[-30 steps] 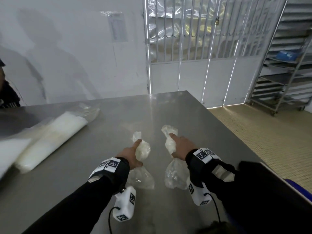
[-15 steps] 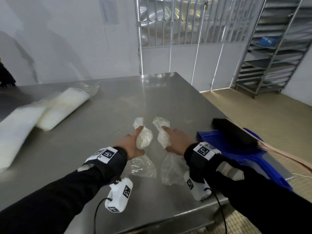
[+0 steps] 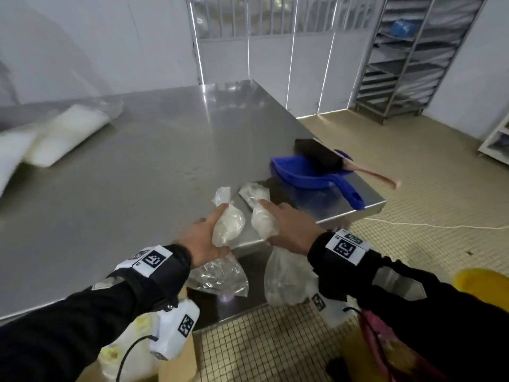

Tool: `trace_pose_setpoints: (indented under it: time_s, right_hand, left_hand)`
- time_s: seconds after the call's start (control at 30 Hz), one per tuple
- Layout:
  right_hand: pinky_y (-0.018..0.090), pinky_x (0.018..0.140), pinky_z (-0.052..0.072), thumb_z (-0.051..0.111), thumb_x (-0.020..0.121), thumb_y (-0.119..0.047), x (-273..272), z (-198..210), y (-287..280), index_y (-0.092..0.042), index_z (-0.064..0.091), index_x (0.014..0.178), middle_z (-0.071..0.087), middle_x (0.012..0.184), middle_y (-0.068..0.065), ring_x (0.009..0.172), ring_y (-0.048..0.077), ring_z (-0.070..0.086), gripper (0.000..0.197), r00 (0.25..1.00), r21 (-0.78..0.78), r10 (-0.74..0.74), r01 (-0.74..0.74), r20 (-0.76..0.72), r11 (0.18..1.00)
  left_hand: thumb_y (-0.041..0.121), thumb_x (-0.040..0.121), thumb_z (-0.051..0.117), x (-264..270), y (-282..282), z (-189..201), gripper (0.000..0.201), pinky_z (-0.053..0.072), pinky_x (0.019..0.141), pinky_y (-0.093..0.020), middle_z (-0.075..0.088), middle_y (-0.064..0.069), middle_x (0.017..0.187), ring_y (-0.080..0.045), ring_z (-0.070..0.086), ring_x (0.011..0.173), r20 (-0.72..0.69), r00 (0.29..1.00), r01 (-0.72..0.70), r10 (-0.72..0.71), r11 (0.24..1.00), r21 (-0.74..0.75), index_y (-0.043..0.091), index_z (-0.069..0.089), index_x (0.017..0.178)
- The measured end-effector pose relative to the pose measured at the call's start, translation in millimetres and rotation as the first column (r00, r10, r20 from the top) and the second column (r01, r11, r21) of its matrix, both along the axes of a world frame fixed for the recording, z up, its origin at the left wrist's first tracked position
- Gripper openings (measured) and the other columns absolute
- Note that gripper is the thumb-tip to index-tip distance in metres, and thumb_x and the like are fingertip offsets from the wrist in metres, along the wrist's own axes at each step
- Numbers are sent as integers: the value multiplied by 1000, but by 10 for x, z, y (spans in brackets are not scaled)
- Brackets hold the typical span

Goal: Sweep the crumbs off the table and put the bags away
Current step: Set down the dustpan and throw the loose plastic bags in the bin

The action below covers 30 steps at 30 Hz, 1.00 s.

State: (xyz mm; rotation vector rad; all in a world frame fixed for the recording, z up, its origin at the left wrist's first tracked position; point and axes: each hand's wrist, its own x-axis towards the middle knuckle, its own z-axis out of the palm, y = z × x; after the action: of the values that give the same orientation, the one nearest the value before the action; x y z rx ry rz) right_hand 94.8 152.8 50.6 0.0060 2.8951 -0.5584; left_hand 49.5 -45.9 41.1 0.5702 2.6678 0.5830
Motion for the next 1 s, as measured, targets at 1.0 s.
trace_pose_setpoints:
  time_s: [1.0]
  right_hand:
    - [38,101,44,61,85,-21,2915,-2150,2997,-29,10,150,38,141,16,124,32,49,83,400,-26,-864,911,307,412]
  left_hand:
    - [30,79,67,1764,4102,-2254,94,41,105,-39,39,-9,147,-27,47,127,339,718,662,-608,747,-62,18,7,150]
